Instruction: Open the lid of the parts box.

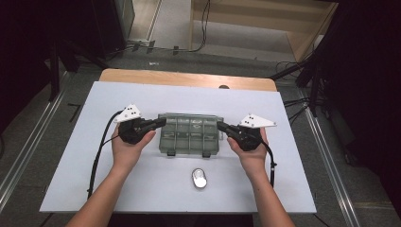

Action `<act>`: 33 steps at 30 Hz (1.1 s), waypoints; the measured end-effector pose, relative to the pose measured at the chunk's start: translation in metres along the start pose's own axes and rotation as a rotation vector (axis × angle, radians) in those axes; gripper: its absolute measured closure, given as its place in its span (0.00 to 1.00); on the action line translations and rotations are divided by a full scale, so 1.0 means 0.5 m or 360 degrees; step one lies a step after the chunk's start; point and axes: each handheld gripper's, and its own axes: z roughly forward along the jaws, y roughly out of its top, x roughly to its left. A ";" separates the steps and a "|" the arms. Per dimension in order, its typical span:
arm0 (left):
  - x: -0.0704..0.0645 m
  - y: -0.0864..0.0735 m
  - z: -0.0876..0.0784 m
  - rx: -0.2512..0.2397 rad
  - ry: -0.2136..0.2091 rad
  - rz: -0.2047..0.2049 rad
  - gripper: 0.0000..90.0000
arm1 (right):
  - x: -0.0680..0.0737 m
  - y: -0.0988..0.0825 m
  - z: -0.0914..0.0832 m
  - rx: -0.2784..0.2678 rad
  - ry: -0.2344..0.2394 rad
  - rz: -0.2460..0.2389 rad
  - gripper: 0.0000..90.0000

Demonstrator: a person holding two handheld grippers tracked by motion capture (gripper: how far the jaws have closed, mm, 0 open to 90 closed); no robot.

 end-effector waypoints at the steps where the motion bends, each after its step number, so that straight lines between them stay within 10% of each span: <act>1: 0.002 0.003 0.002 -0.0009 0.0003 0.0002 1.00 | -0.003 0.004 0.001 -0.0006 -0.0004 -0.0001 0.98; 33: 0.050 0.058 0.052 -0.0121 0.0068 -0.0064 1.00 | -0.053 0.057 0.021 -0.0093 -0.0052 0.0039 0.89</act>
